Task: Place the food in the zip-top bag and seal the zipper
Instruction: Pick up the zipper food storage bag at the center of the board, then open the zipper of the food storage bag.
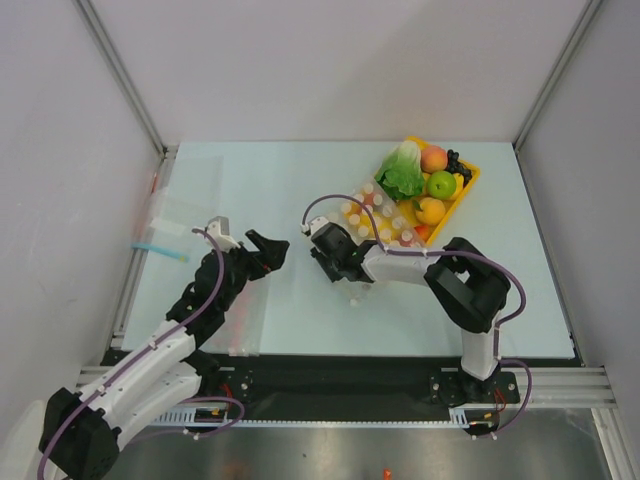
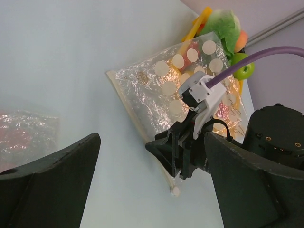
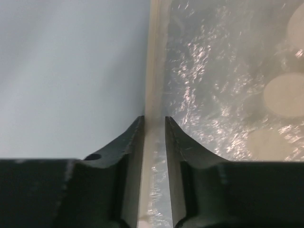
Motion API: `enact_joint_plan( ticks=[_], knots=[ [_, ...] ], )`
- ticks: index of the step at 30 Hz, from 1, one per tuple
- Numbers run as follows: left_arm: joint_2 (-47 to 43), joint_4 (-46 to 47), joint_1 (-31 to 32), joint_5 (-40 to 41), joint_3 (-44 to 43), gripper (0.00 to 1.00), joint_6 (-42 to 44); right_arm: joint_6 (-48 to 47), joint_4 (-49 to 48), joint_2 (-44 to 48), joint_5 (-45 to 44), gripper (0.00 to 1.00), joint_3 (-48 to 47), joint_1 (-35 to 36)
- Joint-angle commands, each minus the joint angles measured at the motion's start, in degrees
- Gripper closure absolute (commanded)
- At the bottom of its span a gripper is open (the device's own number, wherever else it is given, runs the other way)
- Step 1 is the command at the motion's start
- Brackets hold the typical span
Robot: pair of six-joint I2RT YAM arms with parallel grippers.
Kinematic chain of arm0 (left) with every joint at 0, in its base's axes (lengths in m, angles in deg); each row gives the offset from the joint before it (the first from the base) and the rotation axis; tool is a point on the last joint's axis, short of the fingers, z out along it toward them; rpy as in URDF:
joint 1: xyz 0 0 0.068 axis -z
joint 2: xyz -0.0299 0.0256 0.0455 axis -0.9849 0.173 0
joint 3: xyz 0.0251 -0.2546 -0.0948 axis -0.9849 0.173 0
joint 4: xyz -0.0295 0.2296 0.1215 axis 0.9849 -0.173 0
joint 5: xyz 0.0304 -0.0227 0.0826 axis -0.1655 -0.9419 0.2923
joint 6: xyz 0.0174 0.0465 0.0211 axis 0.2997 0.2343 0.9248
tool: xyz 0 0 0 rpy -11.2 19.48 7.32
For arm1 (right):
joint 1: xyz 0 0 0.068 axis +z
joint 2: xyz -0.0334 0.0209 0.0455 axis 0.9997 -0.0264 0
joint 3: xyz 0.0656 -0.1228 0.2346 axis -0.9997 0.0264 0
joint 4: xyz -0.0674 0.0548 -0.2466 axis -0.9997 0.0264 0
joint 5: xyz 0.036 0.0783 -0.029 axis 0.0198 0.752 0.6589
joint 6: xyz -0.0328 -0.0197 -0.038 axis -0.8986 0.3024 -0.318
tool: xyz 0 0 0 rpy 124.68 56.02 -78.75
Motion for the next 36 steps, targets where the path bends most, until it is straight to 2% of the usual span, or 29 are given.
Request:
enact_joint_plan(
  ticks=[1,7,8,12,16,17,20,24,29,36],
  knots=[
    [0.61,1.93,-0.58,-0.3,-0.84,0.04,-0.43,-0.12,2.63,-0.9,-1.72,0.74,-1.97,0.81],
    [1.84,2.37,-0.49,-1.09,-1.19,0.03,0.28,0.67,1.58,2.0,-1.73,0.99,-0.04,0.89],
    [2.11,2.55,-0.58,-1.44,-1.27,0.03,0.37,0.76,1.14,2.61,-1.55,1.0,0.4,0.98],
    [5.08,2.64,-0.58,-2.32,-2.24,0.03,1.51,1.63,-1.67,8.13,-1.11,1.0,3.39,0.9],
    [8.77,6.41,-0.58,-8.38,-2.33,0.0,2.99,3.21,-6.24,15.35,-0.24,1.0,8.74,0.28],
    [9.48,8.5,-0.58,-12.74,-2.33,0.0,3.52,4.26,-8.51,16.84,0.64,1.0,11.02,-0.07],
    [11.77,13.6,-0.4,-19.08,-2.24,0.0,4.5,6.46,-13.96,23.17,4.42,1.0,14.89,-1.82],
    [13.53,17.84,0.04,-22.36,-0.92,0.0,4.67,10.24,-19.58,31.78,9.95,1.0,22.44,-4.72],
    [15.55,20.39,3.9,-22.98,-2.33,0.0,7.21,11.65,-22.15,39.7,11.72,1.0,26.42,-5.34],
    [17.4,18.11,8.65,-19.12,-5.67,0.0,11.7,12.53,-24.61,41.29,15.68,1.0,27.91,-5.26]
  ],
)
